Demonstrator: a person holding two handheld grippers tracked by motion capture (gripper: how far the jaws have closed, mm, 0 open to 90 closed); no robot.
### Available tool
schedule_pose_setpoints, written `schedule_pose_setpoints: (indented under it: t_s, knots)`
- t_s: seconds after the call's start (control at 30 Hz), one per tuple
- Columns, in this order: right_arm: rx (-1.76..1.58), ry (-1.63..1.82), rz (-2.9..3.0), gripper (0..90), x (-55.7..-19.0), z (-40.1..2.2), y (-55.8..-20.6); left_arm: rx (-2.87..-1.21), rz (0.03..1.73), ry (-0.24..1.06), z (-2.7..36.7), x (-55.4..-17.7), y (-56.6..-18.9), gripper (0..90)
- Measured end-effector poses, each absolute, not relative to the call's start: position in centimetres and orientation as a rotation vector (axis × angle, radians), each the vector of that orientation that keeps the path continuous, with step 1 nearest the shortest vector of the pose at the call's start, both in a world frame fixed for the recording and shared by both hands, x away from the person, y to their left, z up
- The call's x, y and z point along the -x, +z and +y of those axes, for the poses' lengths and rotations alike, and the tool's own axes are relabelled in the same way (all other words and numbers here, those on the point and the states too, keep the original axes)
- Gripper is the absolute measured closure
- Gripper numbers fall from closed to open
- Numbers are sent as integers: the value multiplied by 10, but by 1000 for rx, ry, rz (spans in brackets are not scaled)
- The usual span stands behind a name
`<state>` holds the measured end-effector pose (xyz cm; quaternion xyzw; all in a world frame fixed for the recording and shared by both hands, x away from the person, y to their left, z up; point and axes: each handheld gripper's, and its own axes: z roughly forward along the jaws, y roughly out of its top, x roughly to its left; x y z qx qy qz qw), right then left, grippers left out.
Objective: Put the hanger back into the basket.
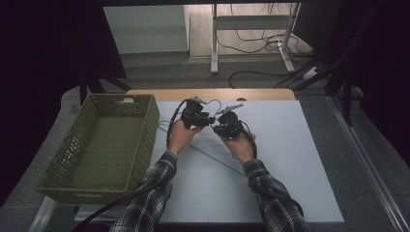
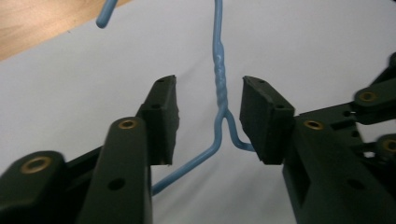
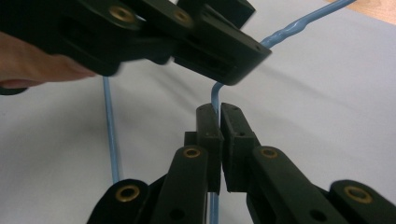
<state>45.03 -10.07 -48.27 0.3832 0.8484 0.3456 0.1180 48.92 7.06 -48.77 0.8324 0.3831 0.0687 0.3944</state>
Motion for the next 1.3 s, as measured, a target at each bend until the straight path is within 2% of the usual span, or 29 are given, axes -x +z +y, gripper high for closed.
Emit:
schedule_pose_setpoints:
  t_s: [0.07, 0.17, 0.33, 0.4, 0.53, 0.77, 1.0, 1.1, 1.3]
  knots:
    - [-1121, 1013, 2484, 873, -450, -101, -483, -2113, 974, 162, 70, -492, -489, 595]
    - [-1121, 1021, 2484, 872, -450, -101, -483, -2088, 976, 114, 69, -494, -491, 657]
    - [-1120, 1025, 2487, 871, -449, -101, -483, -2054, 978, 39, 69, -495, -492, 824]
    - [-1125, 1025, 2494, 869, -448, -101, -483, -2048, 987, 27, 68, -495, -491, 856]
    - [-1145, 1035, 2486, 847, -447, -104, -479, -2014, 987, 2, 69, -495, -487, 864]
    - [-1117, 1103, 2474, 689, -435, -118, -450, -1926, 982, 13, 66, -487, -471, 866]
    - [-1039, 1089, 2467, 550, -414, -135, -417, -1934, 933, 92, 54, -466, -442, 866]
    - [-1025, 1091, 2462, 518, -404, -143, -409, -1954, 901, 152, 51, -449, -427, 866]
    - [-1010, 1125, 2493, 505, -382, -153, -401, -1941, 874, 192, 52, -410, -415, 865]
